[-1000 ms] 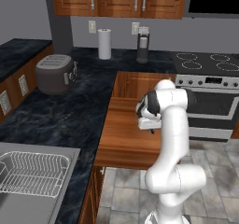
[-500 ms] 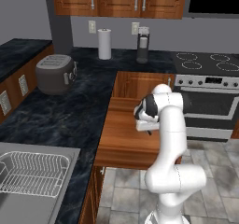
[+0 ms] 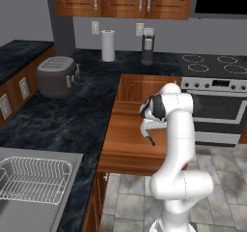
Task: Pick up the metallic utensils from the counter and place them in the open drawer. Make sure not to pick up any wooden utensils.
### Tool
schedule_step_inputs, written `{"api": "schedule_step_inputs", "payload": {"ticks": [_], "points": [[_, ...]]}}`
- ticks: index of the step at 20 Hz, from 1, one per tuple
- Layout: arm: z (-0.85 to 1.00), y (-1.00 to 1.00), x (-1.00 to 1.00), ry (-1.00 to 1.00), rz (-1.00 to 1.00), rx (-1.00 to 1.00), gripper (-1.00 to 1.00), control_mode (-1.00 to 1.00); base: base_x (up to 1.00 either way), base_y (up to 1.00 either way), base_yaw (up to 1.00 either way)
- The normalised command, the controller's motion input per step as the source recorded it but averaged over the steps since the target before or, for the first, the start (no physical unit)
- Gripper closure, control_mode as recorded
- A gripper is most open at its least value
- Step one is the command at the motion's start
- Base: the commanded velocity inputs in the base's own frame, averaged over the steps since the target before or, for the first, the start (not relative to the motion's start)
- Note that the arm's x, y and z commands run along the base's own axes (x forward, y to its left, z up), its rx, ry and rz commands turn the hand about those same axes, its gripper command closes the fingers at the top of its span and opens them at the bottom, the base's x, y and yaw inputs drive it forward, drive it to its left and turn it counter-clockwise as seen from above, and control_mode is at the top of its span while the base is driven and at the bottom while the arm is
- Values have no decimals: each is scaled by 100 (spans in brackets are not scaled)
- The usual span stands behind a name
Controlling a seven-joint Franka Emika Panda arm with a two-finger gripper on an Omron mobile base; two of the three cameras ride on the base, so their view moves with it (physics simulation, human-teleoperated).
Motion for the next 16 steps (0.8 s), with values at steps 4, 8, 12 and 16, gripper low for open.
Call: {"api": "schedule_step_inputs", "payload": {"ticks": [4,8,12,16], "points": [[90,0,-81,-13,0,0,-100,-100,0,0,0],[100,-3,-95,-13,0,0,-100,-100,0,0,0],[100,0,-95,-13,0,0,-100,-100,0,0,0],[100,1,-81,-3,0,0,-100,-100,0,0,0]]}}
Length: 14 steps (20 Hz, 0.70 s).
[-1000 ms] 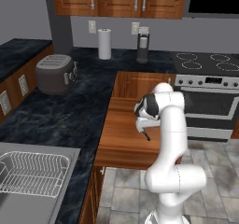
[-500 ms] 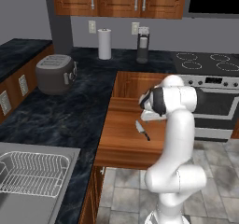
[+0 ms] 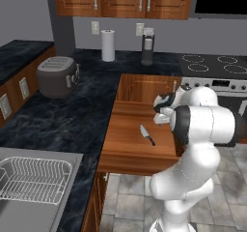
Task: Pick up the metallic utensils from the counter and place them in the open drawer. Make sure not to pick up any wooden utensils.
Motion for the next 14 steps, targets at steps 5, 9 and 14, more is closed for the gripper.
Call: {"api": "schedule_step_inputs", "payload": {"ticks": [5,9,14], "points": [[100,0,-66,3,0,0,-100,-100,0,0,0],[99,0,-38,15,0,0,-100,-100,0,0,0],[45,5,-10,21,0,0,-100,-100,0,0,0]]}}
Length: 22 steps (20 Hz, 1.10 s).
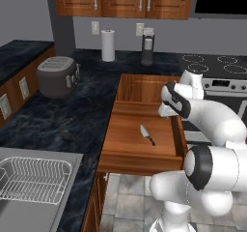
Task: Pick up the metallic utensils from the counter and place them in the open drawer. Make sure not to pick up any wooden utensils.
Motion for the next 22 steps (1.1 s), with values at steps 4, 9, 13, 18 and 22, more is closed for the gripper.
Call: {"api": "schedule_step_inputs", "payload": {"ticks": [4,9,13,18,22], "points": [[7,9,-4,19,0,0,-100,-100,0,0,0],[0,3,-20,4,0,0,-100,100,-59,3,0],[0,0,0,0,0,0,-100,100,-100,3,0],[0,0,0,0,0,0,-100,100,-100,9,0],[0,0,0,0,0,0,-100,100,-100,16,0]]}}
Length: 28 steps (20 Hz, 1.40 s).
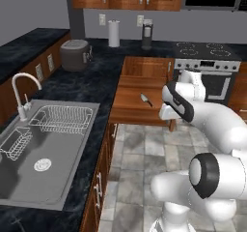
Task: Pick up the metallic utensils from the counter and place them in the open drawer. Make sure not to pick up any wooden utensils.
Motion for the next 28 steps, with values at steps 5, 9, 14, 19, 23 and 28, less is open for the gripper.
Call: {"api": "schedule_step_inputs", "payload": {"ticks": [5,9,14,19,23,28], "points": [[0,0,0,0,0,0,-100,100,-100,17,0],[0,0,0,0,0,0,-100,100,-100,26,0],[0,0,0,0,0,0,-100,100,-100,22,0],[0,0,0,0,0,0,-100,100,-100,20,0],[0,0,0,0,0,0,-100,100,-100,20,0],[0,0,0,0,0,0,-100,100,-100,27,0]]}}
